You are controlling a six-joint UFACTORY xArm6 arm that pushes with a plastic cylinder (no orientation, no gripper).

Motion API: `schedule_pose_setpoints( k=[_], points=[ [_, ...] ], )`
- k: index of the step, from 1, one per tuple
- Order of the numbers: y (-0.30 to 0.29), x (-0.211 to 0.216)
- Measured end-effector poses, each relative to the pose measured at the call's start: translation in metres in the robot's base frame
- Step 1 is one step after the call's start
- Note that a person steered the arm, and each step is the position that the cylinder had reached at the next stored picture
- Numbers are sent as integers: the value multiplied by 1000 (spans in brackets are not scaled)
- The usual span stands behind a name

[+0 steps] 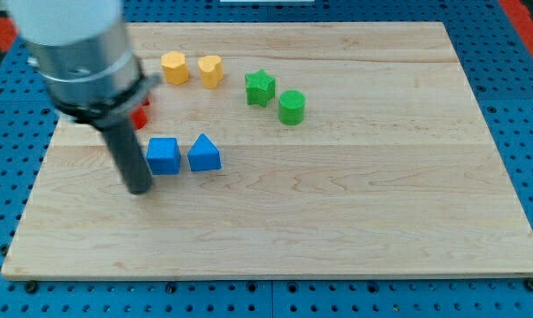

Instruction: Slide the blue cube along with the blue triangle towards right and up

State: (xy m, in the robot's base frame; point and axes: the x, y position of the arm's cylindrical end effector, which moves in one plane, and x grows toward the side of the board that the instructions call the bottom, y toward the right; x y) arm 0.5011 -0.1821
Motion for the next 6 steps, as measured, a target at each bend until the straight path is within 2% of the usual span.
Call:
schedule_pose_setpoints(
  k=[1,2,4,5,6],
  points=[
    [-7,-31],
    [94,-28],
    [224,-29],
    [249,-29],
    [251,-32]
  ],
)
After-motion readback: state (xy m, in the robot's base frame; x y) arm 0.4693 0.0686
